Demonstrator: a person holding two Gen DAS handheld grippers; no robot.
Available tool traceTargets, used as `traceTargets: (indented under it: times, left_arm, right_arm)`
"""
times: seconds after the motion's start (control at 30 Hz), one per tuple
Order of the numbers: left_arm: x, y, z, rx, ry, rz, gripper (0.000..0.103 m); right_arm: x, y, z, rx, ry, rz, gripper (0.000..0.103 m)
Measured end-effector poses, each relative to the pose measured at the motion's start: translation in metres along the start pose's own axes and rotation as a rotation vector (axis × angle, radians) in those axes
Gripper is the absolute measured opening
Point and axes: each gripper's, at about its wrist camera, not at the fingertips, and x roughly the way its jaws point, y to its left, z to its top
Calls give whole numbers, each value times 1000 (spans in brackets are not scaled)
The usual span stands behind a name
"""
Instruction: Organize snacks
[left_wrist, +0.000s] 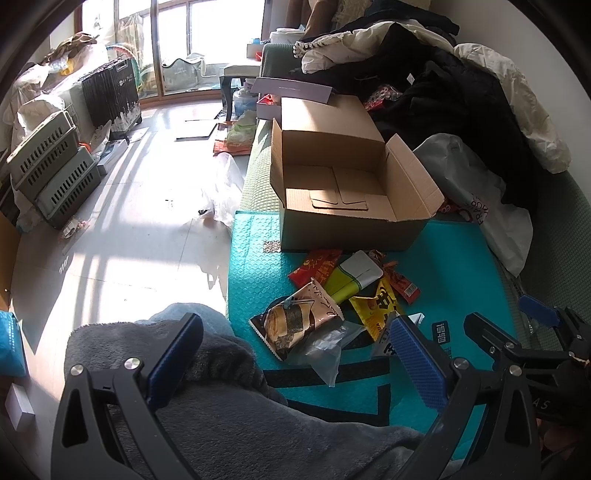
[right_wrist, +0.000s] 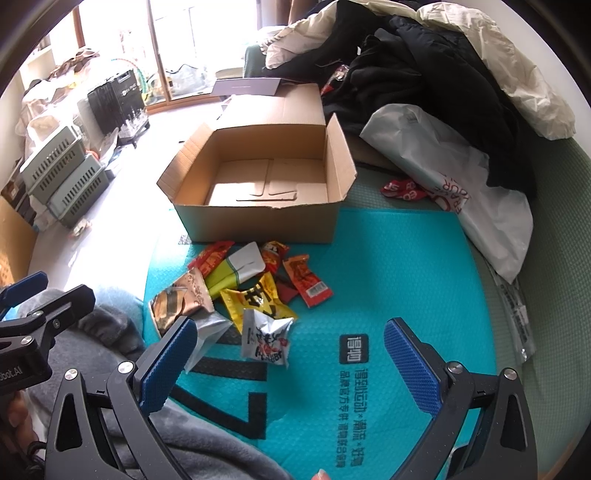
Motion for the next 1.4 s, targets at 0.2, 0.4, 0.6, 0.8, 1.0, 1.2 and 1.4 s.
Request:
traceTargets:
  times: [0.2, 0.4, 0.6, 0.8, 1.0, 1.2, 1.4]
  left_arm:
    - [3, 0, -2, -2, 7, -1, 103]
    - [11, 0, -3, 3, 26, -3, 103]
    - [19, 1, -1, 8, 51, -4, 103]
    - [30, 2, 7, 55, 85, -19, 103]
    - [50, 3, 17, 114, 145, -50, 103]
    - [74, -2, 25, 229, 213, -83, 103]
    - [105, -10, 35, 369, 310, -91, 103]
  right_arm:
    - [3, 0, -1, 0, 8, 5, 103]
    - [10, -1, -4, 1, 24, 20, 103]
    - [20, -1, -4, 0, 43, 39, 103]
    - [33, -2, -5, 5, 78, 69, 103]
    - [51, 0, -3, -3, 119, 102, 103]
    - [72, 2, -2, -13, 168, 134, 103]
    - [89, 7, -1, -24, 208, 146, 103]
